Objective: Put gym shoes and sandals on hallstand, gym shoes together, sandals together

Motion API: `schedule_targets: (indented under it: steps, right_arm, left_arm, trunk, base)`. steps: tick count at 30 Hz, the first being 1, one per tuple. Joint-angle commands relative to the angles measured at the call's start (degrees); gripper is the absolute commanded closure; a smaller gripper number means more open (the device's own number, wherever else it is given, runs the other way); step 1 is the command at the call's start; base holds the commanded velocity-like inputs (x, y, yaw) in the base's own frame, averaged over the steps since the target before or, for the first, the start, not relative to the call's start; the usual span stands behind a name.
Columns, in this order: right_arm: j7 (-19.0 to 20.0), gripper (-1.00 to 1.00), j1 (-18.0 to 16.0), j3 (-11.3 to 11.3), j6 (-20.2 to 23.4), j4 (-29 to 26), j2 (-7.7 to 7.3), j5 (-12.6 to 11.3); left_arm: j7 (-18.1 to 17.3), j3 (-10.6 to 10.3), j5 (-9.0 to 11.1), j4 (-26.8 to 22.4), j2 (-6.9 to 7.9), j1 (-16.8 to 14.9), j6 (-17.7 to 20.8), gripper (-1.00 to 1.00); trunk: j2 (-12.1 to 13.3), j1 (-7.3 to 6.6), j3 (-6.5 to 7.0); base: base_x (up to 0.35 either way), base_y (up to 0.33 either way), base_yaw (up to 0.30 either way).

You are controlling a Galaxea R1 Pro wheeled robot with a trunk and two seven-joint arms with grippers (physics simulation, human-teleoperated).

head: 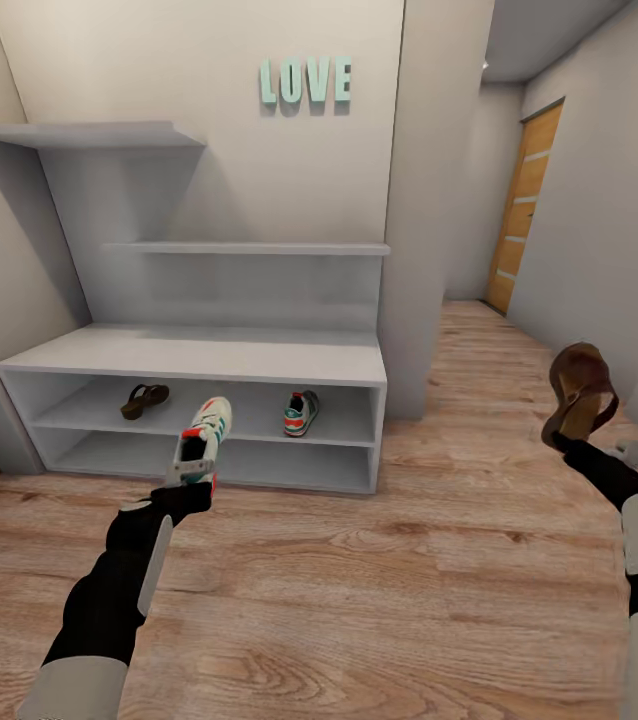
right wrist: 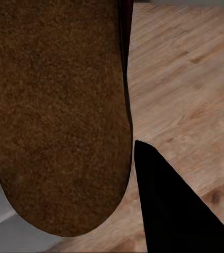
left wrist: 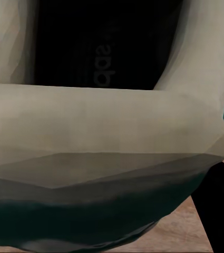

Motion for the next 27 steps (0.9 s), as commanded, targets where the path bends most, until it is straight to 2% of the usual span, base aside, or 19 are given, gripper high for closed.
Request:
schedule_targets:
  steps: [1, 4, 6, 7, 10, 12, 13, 18, 20, 22, 27]
  right_arm:
    - [-0.3, 1.00, 0.0, -0.4, 0.5, 0.0, -0.73, -0.9]
    - [-5.0, 1.00, 0.0, -2.1, 1.5, 0.0, -5.02, -0.9]
    - [-7.7, 1.00, 0.0, -4.2, 5.0, 0.2, -8.49, -1.0]
    - [-8.0, 1.00, 0.0, -4.9, 6.1, 0.3, -9.38, -1.0]
    - [-9.0, 1.00, 0.0, -8.7, 10.4, 0.5, -14.08, -1.0]
    - [-9.2, 1.00, 0.0, -10.0, 11.5, 0.6, -16.03, -1.0]
    - [-9.2, 1.00, 0.0, -10.2, 11.6, 0.6, -16.44, -0.9]
    - [-9.3, 1.00, 0.0, -11.1, 12.2, 0.6, -20.55, -0.9]
    - [-9.3, 1.00, 0.0, -11.3, 12.3, 0.7, -21.87, -0.4]
    - [-9.3, 1.00, 0.0, -11.3, 12.3, 0.7, -22.42, 1.3]
    - [-9.2, 1.00, 0.0, -11.4, 12.4, 0.7, -22.75, 5.0]
  left_arm:
    - [-0.1, 0.1, -0.3, 0.0, -0.04, -0.1, 0.7, 1.00]
    - [-0.1, 0.1, -0.4, 0.1, 0.07, -0.3, 5.1, 1.00]
    - [0.0, 0.1, -0.4, 0.2, 0.10, -0.4, 7.3, 1.00]
    - [0.0, 0.1, -0.4, 0.2, 0.10, -0.4, 7.6, 1.00]
    - [0.0, 0.1, -0.5, 0.5, 0.11, -0.6, 8.8, 1.00]
    - [0.0, 0.0, -0.6, 1.8, 0.08, -1.0, 9.1, 1.00]
    - [0.0, 0.0, -0.7, 2.3, 0.07, -1.2, 9.2, 1.00]
    - [0.0, -0.1, -1.1, 8.9, 0.03, -6.0, 9.7, 1.00]
    - [0.0, -0.1, -1.2, 12.1, 0.03, -8.8, 11.9, 1.00]
    - [-0.1, -0.1, -1.3, 15.1, -0.03, -12.0, 14.1, 1.00]
    - [0.0, -0.4, -1.4, 18.2, -0.30, -16.6, 15.6, 1.00]
  trunk:
    - [0.0, -0.01, -0.06]
    - [0.0, -0.01, -0.06]
    - [0.0, -0.01, -0.06]
    - [0.0, -0.01, -0.06]
    - [0.0, -0.01, -0.06]
    - [0.0, -0.01, -0.06]
    - [0.0, -0.01, -0.06]
    - [0.0, -0.01, -0.06]
    - [0.0, -0.01, -0.06]
    - [0.0, -0.01, -0.06]
    - [0.0, -0.01, -0.06]
  base:
    - [0.000, 0.000, 0.000]
    - [0.000, 0.000, 0.000]
    - [0.000, 0.000, 0.000]
    - [0.000, 0.000, 0.000]
    - [0.000, 0.000, 0.000]
    - [0.000, 0.000, 0.000]
    - [0.000, 0.000, 0.000]
    - [0.000, 0.000, 0.000]
    - [0.000, 0.000, 0.000]
    - [0.000, 0.000, 0.000]
    - [0.000, 0.000, 0.000]
